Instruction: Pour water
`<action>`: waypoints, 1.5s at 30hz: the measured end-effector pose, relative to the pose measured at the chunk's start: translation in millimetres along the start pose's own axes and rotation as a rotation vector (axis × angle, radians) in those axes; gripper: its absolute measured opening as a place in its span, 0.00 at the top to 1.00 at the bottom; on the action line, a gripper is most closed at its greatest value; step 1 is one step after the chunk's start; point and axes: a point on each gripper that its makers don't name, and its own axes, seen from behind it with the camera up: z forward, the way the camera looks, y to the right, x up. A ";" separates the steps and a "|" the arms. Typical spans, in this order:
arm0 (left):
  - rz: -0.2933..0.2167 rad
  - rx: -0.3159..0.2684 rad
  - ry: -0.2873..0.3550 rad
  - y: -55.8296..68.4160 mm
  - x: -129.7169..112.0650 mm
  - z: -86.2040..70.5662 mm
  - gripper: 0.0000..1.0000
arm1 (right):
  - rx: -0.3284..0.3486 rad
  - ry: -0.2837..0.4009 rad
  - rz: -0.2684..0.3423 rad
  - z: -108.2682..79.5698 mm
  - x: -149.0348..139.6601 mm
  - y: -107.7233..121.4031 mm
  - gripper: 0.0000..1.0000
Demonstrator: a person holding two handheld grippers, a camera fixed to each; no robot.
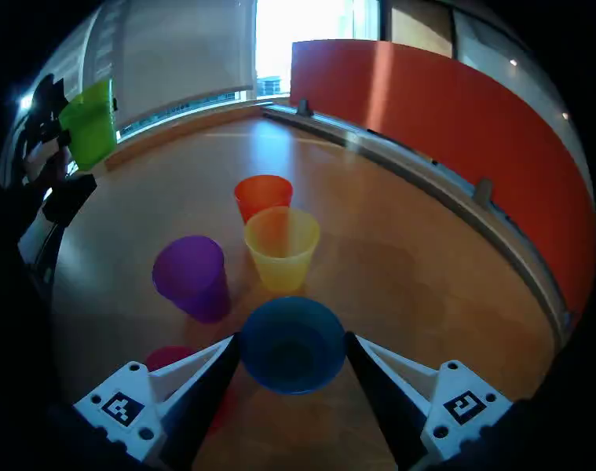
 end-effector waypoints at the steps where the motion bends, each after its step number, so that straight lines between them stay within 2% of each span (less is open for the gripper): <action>1: -0.001 0.000 -0.002 -0.1 -1.1 0.1 0.16 | 0.000 -0.002 0.001 0.2 -0.5 0.0 0.00; 18: -0.015 0.001 -0.009 -0.5 -8.0 -0.1 0.16 | -0.004 -0.029 0.009 6.5 -7.3 -0.2 0.01; 27: -0.018 0.000 -0.011 -0.8 -10.2 1.2 0.16 | 0.001 -0.030 0.006 9.7 -10.5 -2.6 0.07; 45: -0.010 0.000 -0.015 -0.3 -10.5 2.0 0.16 | -0.007 0.035 0.036 12.1 -9.0 -0.8 0.10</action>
